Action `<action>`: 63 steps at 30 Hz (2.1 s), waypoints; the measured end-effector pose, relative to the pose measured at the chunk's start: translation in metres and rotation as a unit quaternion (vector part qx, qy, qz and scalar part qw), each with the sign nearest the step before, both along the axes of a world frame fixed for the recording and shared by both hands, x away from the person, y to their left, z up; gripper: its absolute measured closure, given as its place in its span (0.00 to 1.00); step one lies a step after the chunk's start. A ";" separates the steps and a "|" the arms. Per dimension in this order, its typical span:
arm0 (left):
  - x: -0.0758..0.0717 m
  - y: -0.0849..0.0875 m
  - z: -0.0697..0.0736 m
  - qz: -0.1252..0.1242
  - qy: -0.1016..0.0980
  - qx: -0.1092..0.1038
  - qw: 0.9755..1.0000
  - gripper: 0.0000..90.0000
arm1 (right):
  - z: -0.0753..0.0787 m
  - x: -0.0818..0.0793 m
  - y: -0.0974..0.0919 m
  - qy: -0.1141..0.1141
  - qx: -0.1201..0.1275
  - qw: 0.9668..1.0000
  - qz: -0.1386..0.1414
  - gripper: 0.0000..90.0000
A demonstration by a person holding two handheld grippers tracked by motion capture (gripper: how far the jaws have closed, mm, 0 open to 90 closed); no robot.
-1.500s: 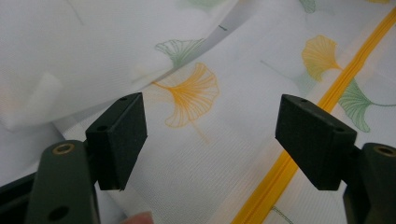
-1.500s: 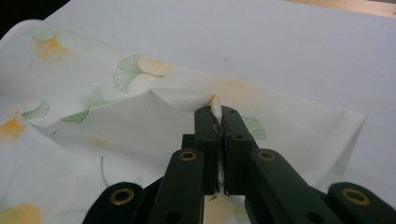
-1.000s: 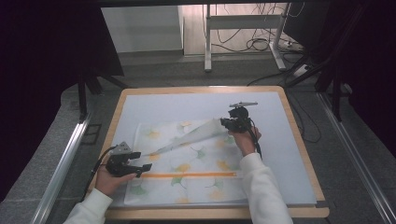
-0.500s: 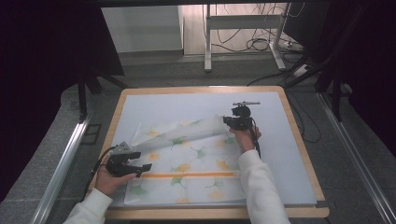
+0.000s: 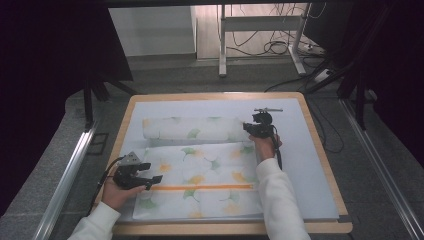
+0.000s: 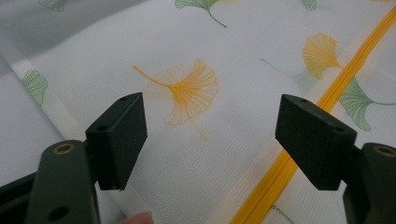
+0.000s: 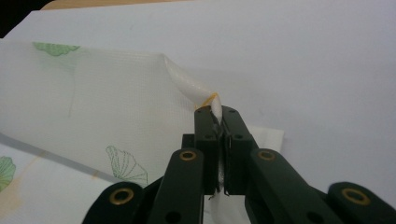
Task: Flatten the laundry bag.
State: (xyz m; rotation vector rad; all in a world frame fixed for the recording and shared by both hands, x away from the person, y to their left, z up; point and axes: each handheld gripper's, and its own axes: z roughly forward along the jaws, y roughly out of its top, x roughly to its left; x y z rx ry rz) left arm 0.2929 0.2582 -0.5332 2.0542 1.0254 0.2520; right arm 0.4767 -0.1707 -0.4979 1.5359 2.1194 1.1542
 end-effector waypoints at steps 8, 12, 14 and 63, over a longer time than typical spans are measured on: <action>0.000 0.000 0.000 0.000 0.000 0.000 1.000 0.27 | 0.011 0.010 -0.003 -0.010 -0.005 1.000 -0.013 0.96; 0.000 0.000 0.000 0.001 0.000 -0.001 1.000 0.27 | 0.011 0.019 -0.007 -0.016 -0.008 1.000 -0.022 0.96; 0.000 0.000 0.000 0.002 0.000 -0.001 1.000 0.27 | 0.010 0.024 -0.008 -0.013 -0.010 1.000 -0.024 0.95; 0.001 -0.002 0.001 -0.005 -0.002 -0.006 1.000 0.27 | 0.006 0.015 0.036 -0.010 -0.058 0.994 0.091 0.99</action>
